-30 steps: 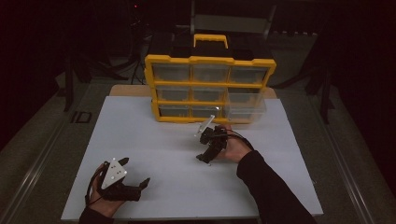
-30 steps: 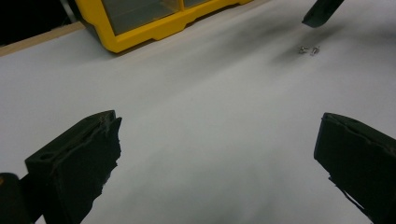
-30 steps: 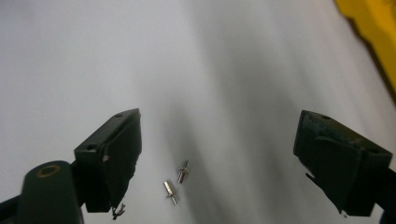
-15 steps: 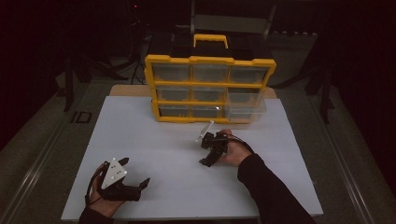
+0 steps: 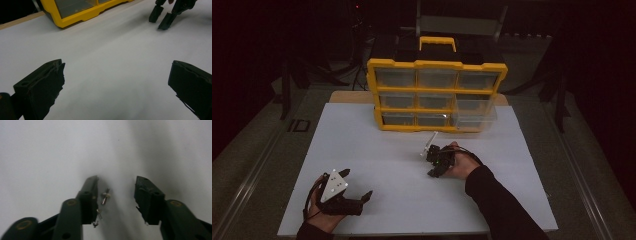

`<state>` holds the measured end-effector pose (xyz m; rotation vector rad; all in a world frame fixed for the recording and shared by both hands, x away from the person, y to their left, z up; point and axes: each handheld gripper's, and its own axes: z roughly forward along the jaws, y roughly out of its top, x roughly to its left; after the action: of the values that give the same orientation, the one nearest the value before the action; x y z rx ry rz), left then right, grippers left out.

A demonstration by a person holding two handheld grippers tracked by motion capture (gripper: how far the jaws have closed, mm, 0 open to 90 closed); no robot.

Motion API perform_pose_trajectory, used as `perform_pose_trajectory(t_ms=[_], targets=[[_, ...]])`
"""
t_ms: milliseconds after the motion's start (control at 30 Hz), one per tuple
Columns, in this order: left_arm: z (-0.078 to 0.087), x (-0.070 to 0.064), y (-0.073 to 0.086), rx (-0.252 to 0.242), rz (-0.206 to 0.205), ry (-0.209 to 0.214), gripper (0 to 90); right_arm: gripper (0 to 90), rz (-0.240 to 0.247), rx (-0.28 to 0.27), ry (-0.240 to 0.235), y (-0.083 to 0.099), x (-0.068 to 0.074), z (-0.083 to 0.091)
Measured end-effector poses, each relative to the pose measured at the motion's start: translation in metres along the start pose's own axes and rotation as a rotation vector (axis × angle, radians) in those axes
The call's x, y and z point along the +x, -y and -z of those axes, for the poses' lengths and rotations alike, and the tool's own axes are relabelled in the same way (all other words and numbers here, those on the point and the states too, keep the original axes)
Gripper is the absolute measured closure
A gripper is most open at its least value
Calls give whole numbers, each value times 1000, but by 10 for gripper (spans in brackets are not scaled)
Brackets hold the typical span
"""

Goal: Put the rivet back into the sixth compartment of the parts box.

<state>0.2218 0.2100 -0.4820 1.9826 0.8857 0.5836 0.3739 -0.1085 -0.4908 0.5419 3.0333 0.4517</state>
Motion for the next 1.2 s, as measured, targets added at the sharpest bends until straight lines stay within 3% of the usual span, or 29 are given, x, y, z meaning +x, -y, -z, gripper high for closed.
perform_pose_trajectory(t_ms=[33,133,333,733,1067,1200], targets=[[0,0,0,0,0,1,10,612,0,0,0,0,0,0],[0,0,0,0,1,0,11,733,22,31,-1,-1,2,1],[0,0,0,2,1,-1,11,813,26,70,6,-5,5,1],[0,0,0,1,1,-2,10,825,51,76,7,-9,3,5],[0,0,0,2,1,-1,11,824,71,30,18,-22,-1,25],[0,0,0,3,-1,-1,10,824,58,21,32,-27,-6,36]])
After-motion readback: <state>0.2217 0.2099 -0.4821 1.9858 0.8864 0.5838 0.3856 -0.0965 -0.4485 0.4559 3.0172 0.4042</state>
